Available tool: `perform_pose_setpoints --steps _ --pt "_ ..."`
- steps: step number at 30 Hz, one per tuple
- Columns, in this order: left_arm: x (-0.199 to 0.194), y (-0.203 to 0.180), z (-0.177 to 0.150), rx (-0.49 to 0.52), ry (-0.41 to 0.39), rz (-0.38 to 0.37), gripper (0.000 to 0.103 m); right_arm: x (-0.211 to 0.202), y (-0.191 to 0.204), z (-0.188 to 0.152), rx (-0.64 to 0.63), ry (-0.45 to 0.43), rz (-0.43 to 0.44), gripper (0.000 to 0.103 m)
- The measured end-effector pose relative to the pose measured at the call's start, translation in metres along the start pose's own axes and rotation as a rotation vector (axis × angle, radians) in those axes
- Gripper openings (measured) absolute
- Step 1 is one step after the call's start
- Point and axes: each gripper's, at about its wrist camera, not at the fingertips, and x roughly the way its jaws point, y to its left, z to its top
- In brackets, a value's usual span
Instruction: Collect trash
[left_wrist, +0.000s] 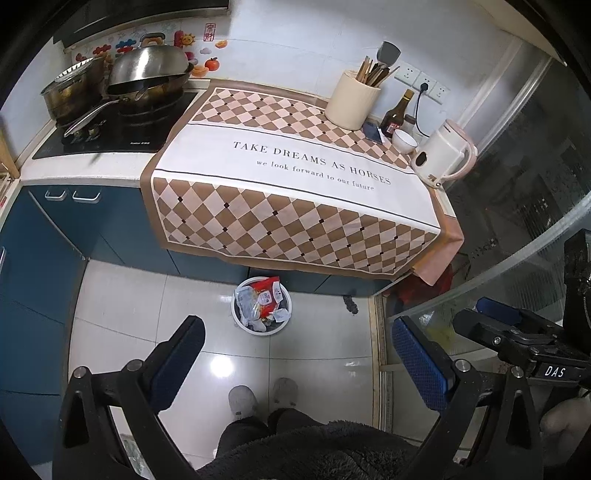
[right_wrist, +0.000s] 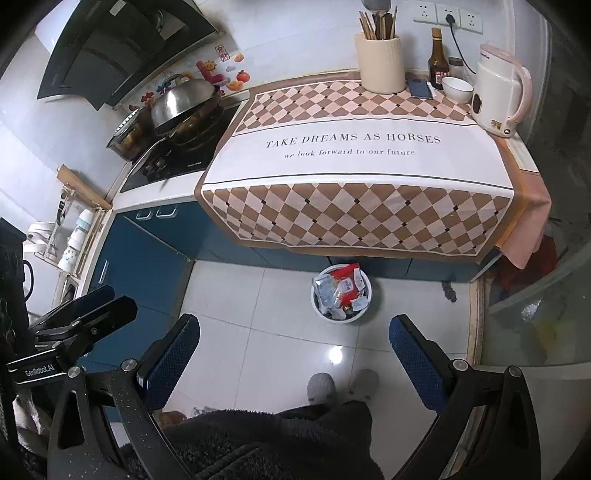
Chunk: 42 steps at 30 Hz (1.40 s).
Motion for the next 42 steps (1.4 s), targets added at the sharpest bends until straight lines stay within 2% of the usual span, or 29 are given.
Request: perform_pose_setpoints --steps 42 --pt "0.009 -0.017 -0.015 -0.003 0.054 -0.042 0.103 0.004 -0.013 -0.018 -0.004 0.035 0.013 0.103"
